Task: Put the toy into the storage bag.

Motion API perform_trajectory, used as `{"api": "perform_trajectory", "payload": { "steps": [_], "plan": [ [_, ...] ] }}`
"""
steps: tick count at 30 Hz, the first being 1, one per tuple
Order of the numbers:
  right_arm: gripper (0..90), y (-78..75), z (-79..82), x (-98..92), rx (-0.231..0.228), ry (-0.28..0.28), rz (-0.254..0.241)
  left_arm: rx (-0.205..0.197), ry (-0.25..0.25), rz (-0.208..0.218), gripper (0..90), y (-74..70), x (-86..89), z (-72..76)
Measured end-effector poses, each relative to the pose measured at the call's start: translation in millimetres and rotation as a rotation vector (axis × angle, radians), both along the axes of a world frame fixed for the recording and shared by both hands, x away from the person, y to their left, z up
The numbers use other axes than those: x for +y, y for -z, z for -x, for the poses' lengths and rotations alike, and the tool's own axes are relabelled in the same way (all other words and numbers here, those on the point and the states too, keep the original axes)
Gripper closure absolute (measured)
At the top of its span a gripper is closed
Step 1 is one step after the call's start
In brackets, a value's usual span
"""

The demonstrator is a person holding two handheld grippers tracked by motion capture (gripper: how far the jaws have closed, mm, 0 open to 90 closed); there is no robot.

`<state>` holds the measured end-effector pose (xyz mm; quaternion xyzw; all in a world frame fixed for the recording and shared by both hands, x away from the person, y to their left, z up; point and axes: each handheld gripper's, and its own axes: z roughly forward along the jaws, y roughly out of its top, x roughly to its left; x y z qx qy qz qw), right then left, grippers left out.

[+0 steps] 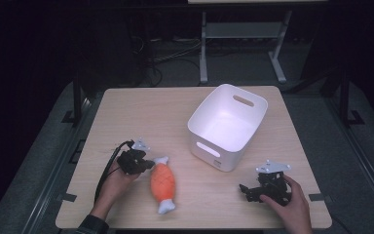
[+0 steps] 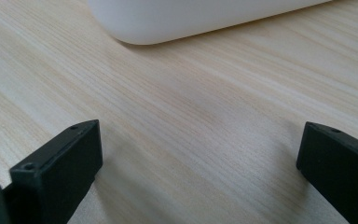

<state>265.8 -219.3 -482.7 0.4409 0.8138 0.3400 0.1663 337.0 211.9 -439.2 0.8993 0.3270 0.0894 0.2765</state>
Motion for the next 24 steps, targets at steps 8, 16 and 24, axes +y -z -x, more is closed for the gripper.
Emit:
{"api": "perform_trajectory", "payload": {
  "steps": [8,16,24],
  "plan": [
    [0.0,0.0,0.0,0.0,0.0,0.0,0.0,0.003,0.016,0.008,89.7,0.2,-9.6,-1.7],
    [0.0,0.0,0.0,0.0,0.0,0.0,0.0,0.0,0.04,0.011,89.7,0.1,-22.9,-5.1],
    [0.0,0.0,0.0,0.0,0.0,0.0,0.0,0.009,0.068,0.015,89.7,2.2,-34.5,-7.2]
  ]
}}
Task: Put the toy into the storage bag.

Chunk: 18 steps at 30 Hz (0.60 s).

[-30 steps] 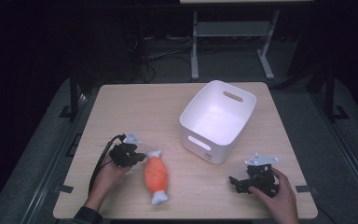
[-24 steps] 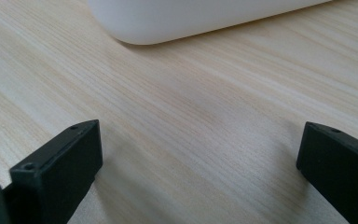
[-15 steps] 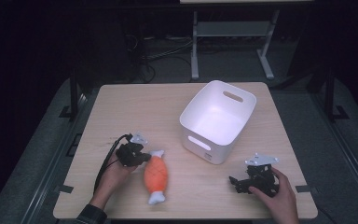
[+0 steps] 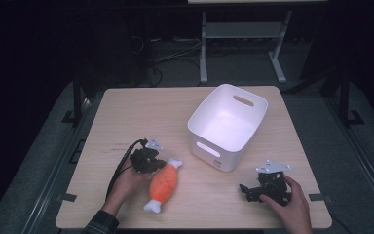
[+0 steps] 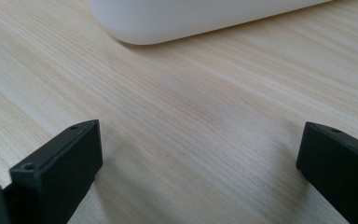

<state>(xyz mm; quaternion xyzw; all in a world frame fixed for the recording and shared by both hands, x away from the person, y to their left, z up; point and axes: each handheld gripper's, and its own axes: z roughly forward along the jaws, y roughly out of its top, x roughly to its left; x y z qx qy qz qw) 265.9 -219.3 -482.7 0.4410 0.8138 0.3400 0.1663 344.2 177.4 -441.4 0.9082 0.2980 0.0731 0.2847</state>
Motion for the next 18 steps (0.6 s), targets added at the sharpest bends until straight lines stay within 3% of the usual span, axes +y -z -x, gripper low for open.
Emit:
{"api": "perform_trajectory", "payload": {
  "steps": [18],
  "plan": [
    [0.0,0.0,0.0,0.0,0.0,0.0,0.0,0.006,0.099,-0.002,89.7,-2.1,-35.6,4.2]
  ]
}}
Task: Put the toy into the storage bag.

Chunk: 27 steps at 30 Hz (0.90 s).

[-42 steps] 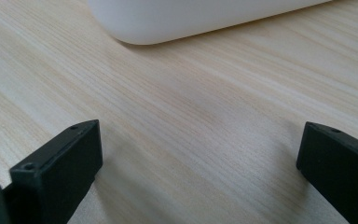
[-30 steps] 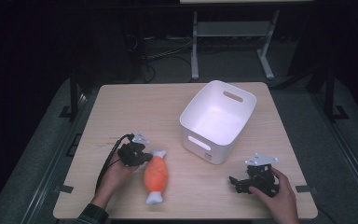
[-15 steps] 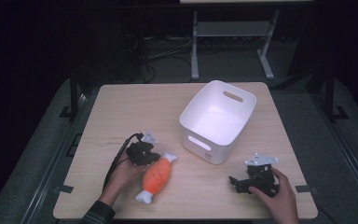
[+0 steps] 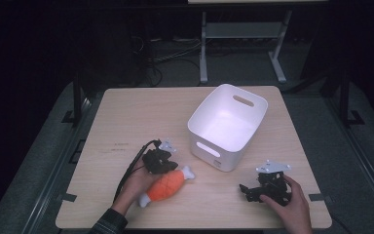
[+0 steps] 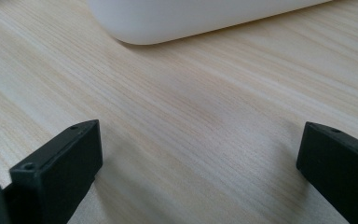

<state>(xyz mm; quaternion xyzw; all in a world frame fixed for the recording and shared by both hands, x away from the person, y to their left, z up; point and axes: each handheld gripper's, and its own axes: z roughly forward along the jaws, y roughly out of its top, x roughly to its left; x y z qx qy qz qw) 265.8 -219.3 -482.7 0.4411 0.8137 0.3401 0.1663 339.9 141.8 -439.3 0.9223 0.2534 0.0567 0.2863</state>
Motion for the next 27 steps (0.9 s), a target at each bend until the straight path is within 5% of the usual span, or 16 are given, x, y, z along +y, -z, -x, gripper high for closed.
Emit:
{"api": "perform_trajectory", "payload": {
  "steps": [7,11,13,21,27],
  "plan": [
    [0.0,0.0,0.0,0.0,0.0,0.0,0.0,-0.005,0.013,0.005,89.6,-3.9,-2.0,2.1],
    [0.0,0.0,0.0,0.0,0.0,0.0,0.0,0.006,-0.006,0.059,86.7,-14.4,10.8,2.0],
    [0.0,0.0,0.0,0.0,0.0,0.0,0.0,0.014,-0.004,0.054,84.4,-16.8,13.6,1.8],
    [0.0,0.0,0.0,0.0,0.001,-0.001,-0.001,0.064,-0.016,0.056,50.8,-36.5,35.5,5.8],
    [0.0,0.0,0.0,0.0,0.0,0.0,0.0,0.077,-0.005,0.042,36.0,-42.0,42.3,10.8]
  ]
}}
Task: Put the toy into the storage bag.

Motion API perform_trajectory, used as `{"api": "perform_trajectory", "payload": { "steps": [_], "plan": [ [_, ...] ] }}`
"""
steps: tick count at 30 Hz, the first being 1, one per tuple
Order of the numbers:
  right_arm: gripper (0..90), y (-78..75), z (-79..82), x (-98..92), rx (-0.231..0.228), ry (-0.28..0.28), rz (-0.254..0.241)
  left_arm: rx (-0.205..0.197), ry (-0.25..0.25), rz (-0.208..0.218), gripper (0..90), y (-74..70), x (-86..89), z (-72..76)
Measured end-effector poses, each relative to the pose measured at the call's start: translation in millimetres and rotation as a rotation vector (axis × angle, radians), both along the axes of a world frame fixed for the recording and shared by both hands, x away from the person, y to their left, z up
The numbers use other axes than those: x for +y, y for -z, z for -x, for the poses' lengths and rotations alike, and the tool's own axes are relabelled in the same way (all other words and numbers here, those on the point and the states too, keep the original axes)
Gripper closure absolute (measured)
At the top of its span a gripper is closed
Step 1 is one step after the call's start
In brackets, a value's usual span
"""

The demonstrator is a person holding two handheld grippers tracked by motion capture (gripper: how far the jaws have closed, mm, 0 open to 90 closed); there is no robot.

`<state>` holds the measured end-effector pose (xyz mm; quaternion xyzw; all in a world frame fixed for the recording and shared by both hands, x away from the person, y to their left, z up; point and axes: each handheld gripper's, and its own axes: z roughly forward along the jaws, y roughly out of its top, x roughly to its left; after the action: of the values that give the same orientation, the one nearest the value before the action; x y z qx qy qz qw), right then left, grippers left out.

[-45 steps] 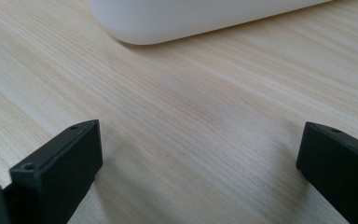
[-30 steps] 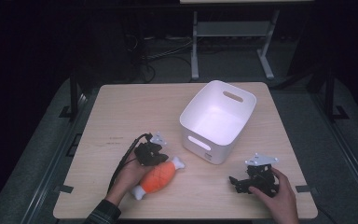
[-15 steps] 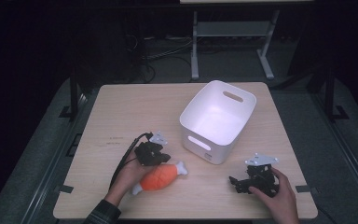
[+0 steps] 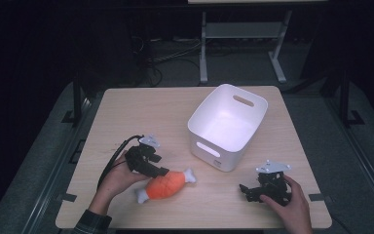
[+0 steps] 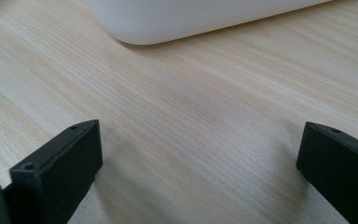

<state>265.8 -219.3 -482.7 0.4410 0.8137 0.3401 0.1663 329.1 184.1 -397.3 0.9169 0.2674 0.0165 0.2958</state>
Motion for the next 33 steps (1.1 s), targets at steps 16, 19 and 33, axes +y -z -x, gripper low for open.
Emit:
{"api": "perform_trajectory", "payload": {
  "steps": [16,19,33],
  "plan": [
    [0.0,0.0,0.0,0.0,0.0,0.0,0.0,0.036,0.098,-0.103,12.8,7.6,-16.4,20.8],
    [0.0,0.0,0.0,0.0,0.0,0.0,0.0,0.033,0.108,-0.11,12.8,10.1,-20.0,22.1],
    [0.0,0.0,0.0,0.0,0.0,0.0,0.0,0.025,0.148,-0.152,12.8,17.1,-30.4,24.4]
  ]
}}
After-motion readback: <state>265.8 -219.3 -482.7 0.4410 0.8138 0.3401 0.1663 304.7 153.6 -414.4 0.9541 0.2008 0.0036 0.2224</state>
